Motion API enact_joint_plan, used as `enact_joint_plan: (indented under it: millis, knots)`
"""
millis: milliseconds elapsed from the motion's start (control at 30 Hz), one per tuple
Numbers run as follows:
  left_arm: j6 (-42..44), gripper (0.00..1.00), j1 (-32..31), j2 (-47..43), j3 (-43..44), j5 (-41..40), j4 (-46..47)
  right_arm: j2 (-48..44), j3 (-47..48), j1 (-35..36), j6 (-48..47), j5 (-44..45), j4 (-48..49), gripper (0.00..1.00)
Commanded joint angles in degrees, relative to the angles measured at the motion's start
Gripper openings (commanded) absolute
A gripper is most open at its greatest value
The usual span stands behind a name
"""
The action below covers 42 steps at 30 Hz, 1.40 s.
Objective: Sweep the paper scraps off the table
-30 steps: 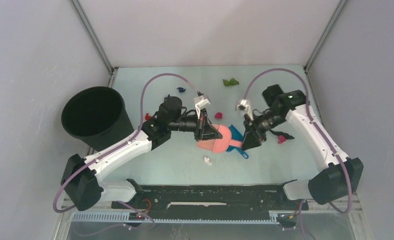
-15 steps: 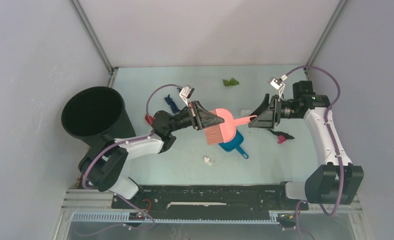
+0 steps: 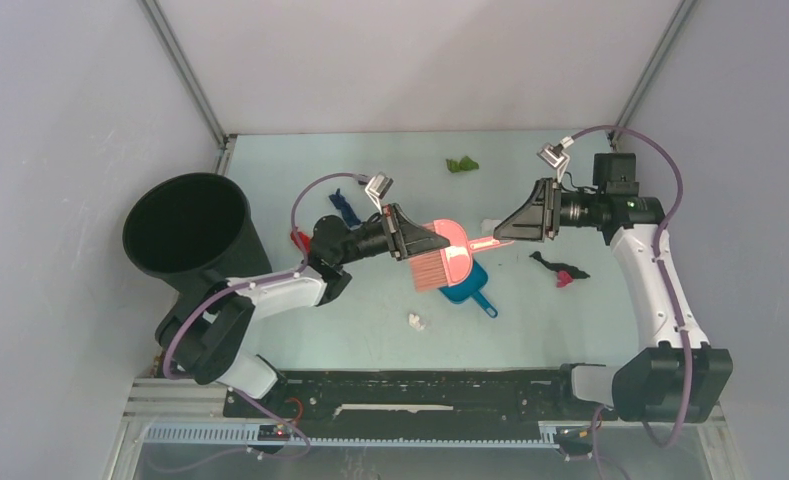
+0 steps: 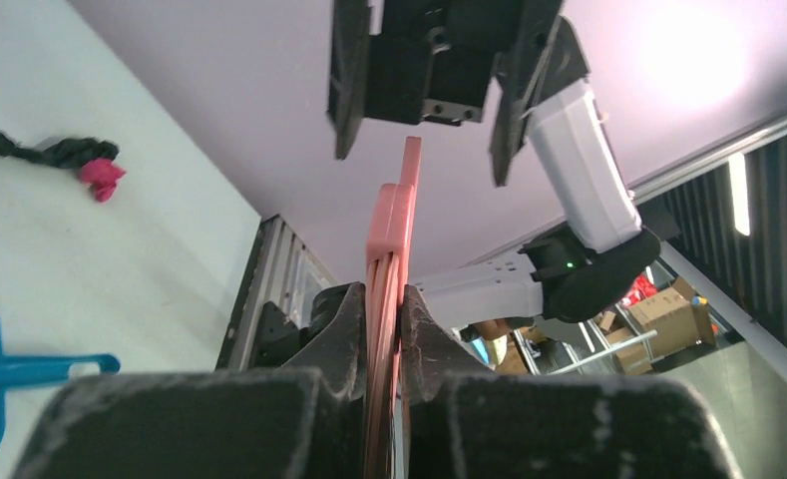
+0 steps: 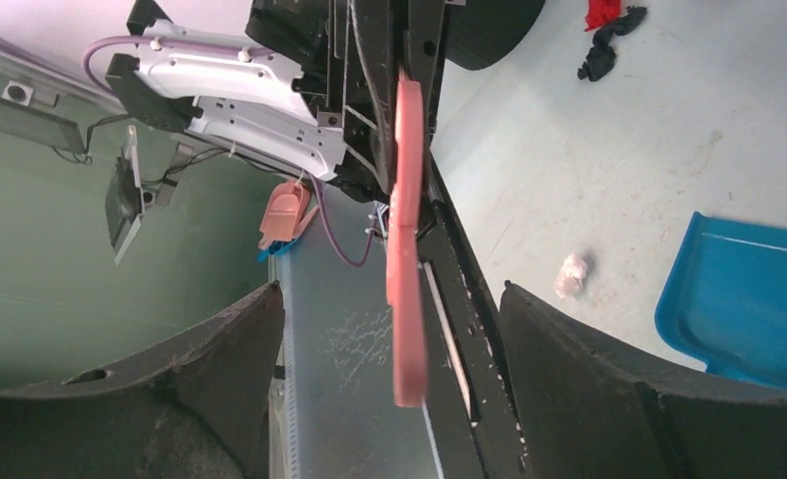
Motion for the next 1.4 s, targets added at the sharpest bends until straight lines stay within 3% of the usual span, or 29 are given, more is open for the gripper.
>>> enact_joint_plan:
  millis: [0, 433, 1000, 1200, 1367]
  knots:
    - [5.8, 0.0, 0.3, -3.1, 2.9, -0.3, -5.8, -2.4, -0.1, 1.5, 11.2, 3.6, 7.0, 0.85]
    - [4.3, 0.0, 0.5, -2.3, 1.7, -2.0, -2.6, -4.2, -3.0, 5.6, 10.8, 10.2, 7.2, 0.71]
    - [3.9, 0.0, 1.1, -1.2, 1.5, -2.4, -2.6, -4.6, -4.1, 5.8, 11.6, 7.9, 8.6, 0.44]
    - [3.8, 0.0, 1.1, -1.2, 1.6, -2.4, -2.6, -4.3, -4.7, 4.8, 12.6, 7.5, 10.0, 0.34]
    - [3.7, 0.0, 1.1, -0.5, 2.1, -1.6, -3.2, -4.6, -5.0, 4.3, 12.1, 7.8, 10.3, 0.19]
